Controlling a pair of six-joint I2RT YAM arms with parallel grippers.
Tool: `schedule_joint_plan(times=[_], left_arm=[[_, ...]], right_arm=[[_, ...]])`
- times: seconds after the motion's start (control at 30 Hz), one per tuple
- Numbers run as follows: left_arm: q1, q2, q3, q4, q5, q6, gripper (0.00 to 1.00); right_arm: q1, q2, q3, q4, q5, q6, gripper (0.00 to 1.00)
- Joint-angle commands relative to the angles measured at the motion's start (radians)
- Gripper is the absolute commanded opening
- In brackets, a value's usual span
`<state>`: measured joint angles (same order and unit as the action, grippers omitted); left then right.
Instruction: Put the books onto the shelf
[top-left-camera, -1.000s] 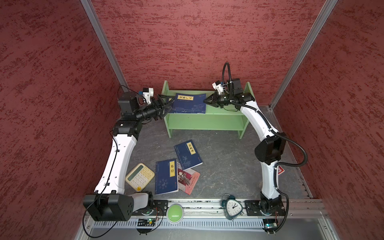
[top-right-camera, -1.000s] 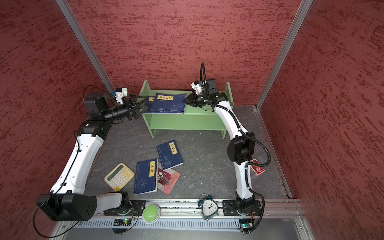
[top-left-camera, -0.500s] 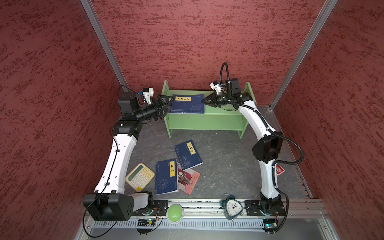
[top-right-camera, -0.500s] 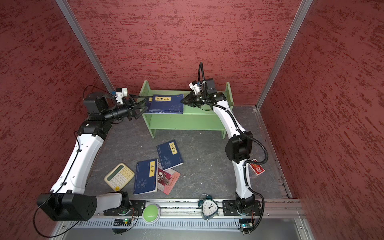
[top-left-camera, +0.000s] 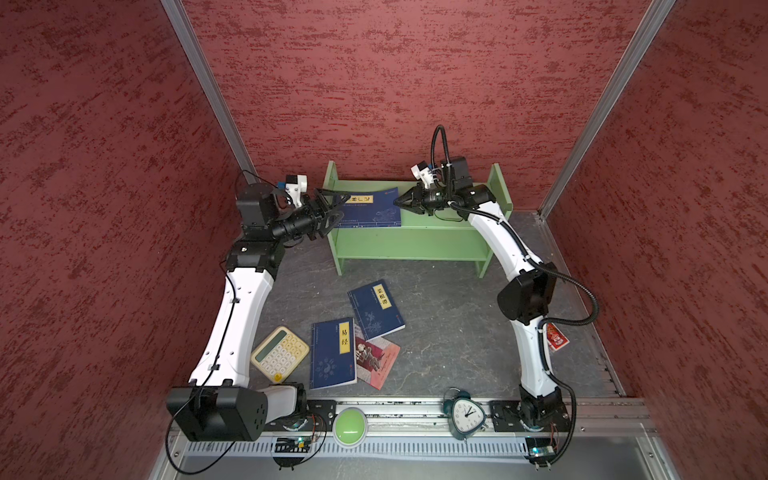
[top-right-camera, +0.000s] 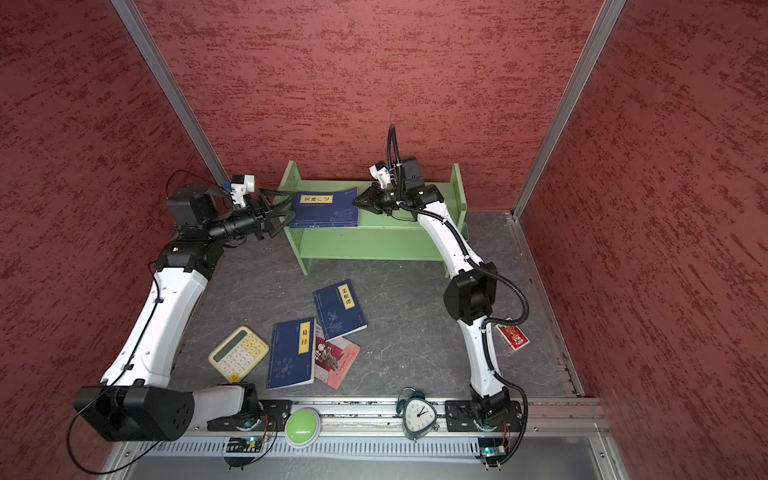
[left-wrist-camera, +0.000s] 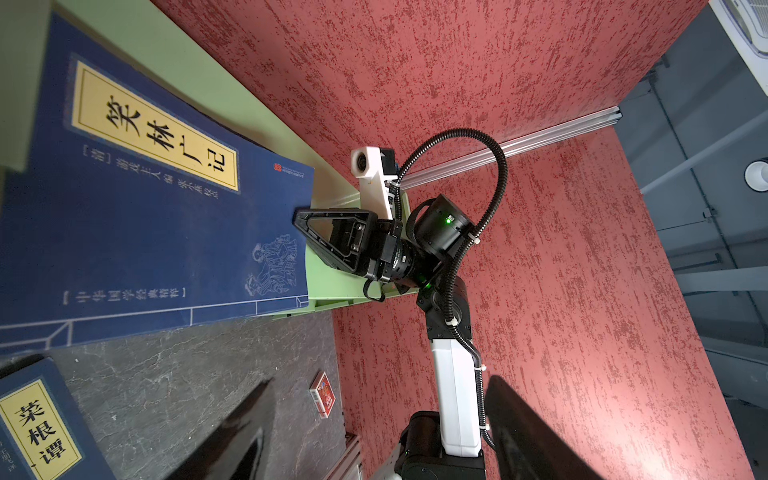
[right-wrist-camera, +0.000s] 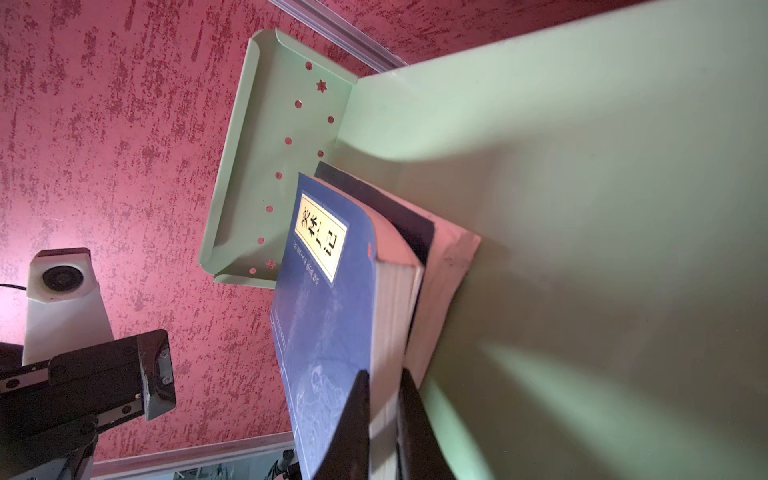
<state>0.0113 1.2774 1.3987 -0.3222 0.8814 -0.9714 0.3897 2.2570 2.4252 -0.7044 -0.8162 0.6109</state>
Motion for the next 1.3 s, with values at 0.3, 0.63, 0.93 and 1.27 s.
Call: schedule_joint_plan(times=[0.3, 0.63, 0.93, 1.27], left_arm=[[0.013, -0.036, -0.012, -0.087, -0.008, 0.181, 0.8], [0.014, -0.048, -0.067, -0.104, -0.034, 0.262, 0.8], [0.008, -0.036, -0.099, -0.099, -0.068, 0.345, 0.8], [-0.005, 0.001, -0.096, -0.093, -0.085, 0.366, 0.8]], right_arm=[[0.008, -0.024, -0.039, 0.126, 0.063, 0.08, 0.2], [0.009, -0.049, -0.043, 0.086, 0.094, 0.058, 0.37], [0.009, -0.121, -0.056, 0.031, 0.213, 0.008, 0.44], [0.01, -0.285, -0.314, 0.134, 0.19, 0.02, 0.39]])
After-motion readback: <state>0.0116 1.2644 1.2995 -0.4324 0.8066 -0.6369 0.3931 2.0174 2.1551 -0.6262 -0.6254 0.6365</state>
